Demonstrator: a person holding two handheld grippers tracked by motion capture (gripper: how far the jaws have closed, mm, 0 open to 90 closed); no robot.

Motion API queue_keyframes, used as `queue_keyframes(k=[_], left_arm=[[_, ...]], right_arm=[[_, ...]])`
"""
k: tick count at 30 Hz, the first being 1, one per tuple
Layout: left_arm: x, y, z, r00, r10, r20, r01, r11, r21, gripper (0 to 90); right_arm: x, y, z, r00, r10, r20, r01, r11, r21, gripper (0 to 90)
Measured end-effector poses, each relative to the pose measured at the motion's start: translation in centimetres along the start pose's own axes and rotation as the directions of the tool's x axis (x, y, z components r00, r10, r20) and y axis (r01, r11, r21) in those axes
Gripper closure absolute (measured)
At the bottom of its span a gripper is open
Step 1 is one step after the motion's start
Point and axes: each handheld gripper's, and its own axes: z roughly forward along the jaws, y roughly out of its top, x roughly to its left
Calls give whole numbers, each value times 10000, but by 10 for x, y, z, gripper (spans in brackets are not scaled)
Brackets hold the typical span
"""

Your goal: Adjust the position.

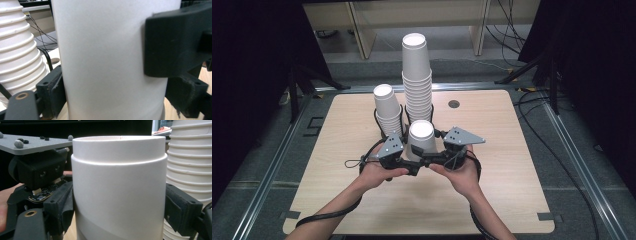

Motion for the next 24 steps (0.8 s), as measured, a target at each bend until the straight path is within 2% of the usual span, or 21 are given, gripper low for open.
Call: queue_keyframes(k=[3,5,8,10,11,13,14,16,17,21,23,24], left_arm=[[1,0,-1,10000,68,-11,-68,9998,164,168],[1,-1,-1,10000,38,49,-38,10000,46,181],[1,-2,-2,9999,131,63,-131,9998,131,190],[2,-2,-2,9998,166,98,-168,9997,175,193],[2,-2,-3,9998,182,94,-185,9994,291,196],[2,-3,-3,9998,183,97,-186,9992,357,202],[3,-4,-4,9997,208,124,-213,9987,466,202],[3,-5,-3,9997,155,170,-161,9992,361,203],[3,-6,-4,9996,221,162,-230,9982,557,206],[4,-9,-4,9994,290,174,-303,9963,806,208],[4,-10,-4,9995,260,171,-273,9962,831,209],[5,-11,-4,9995,242,188,-255,9969,740,211]], right_arm=[[-1,-1,1,9999,132,-95,-132,9999,34,184],[-1,-1,0,10000,-26,39,26,10000,1,179],[-2,-1,1,9999,-132,6,132,9999,-38,177],[-2,-2,2,9999,-18,-119,18,10000,-34,173],[0,-2,1,9994,277,-207,-275,9995,121,171],[-2,-3,2,10000,84,-40,-84,9999,134,168],[-1,-4,2,9993,298,-228,-295,9995,144,167],[-1,-4,2,9991,364,-213,-359,9991,246,165],[-1,-5,3,9989,404,-234,-397,9988,289,161],[-1,-6,3,9988,438,-217,-433,9987,255,153],[-3,-5,1,9997,180,-145,-176,9994,303,152],[-3,-4,1,9987,425,-265,-415,9985,348,150]])
